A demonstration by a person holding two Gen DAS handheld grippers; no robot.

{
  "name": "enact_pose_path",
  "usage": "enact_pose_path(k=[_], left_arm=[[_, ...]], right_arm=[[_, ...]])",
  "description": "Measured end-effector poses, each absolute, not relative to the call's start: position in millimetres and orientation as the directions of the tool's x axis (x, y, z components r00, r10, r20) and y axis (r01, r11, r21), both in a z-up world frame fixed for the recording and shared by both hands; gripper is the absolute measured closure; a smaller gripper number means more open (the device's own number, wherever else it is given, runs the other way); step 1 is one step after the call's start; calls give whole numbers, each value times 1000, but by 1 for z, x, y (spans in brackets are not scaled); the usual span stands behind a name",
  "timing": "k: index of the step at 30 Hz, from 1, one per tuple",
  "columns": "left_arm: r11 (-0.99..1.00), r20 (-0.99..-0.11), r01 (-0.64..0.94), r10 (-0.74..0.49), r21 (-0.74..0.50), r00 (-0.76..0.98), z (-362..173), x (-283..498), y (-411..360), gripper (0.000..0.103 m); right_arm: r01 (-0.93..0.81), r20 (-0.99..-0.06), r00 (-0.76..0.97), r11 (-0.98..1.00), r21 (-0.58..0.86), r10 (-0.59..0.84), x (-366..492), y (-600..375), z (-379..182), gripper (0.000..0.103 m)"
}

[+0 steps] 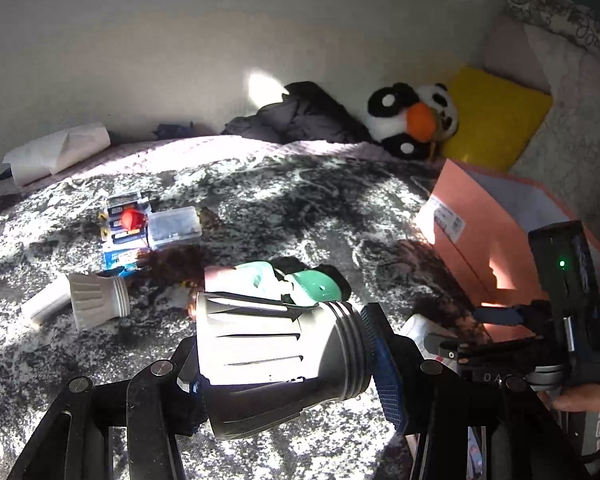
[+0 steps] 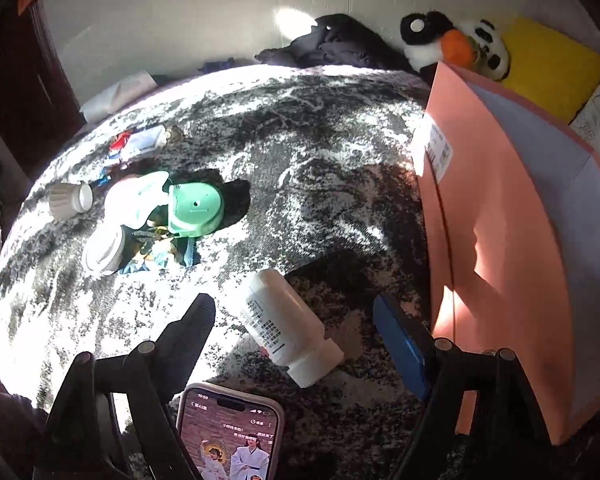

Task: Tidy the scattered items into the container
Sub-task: 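Carry the grey cup and white bottle with both tools toward the pink box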

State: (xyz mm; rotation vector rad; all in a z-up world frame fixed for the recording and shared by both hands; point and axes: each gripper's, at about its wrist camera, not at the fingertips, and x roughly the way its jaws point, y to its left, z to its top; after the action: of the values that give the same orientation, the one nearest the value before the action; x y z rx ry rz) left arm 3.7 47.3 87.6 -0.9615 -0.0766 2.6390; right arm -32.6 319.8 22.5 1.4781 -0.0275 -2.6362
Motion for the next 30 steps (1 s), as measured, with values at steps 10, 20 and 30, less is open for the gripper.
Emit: enact_pose_path(k=[10, 20, 30], left_arm=[[-946, -658, -255, 322, -199, -681, 64, -8, 25, 47], [-947, -638, -274, 316, -168, -702, 80, 16, 34, 47], [-930, -606, -340, 352, -140, -714, 106, 65, 61, 47]], right_arm=[[140, -913, -409, -989, -46, -15, -45, 297, -20, 54], [240, -802, -582, -971, -14, -132, 16, 268, 65, 54], [274, -706, -688, -961, -38, -168, 100, 271, 122, 54]])
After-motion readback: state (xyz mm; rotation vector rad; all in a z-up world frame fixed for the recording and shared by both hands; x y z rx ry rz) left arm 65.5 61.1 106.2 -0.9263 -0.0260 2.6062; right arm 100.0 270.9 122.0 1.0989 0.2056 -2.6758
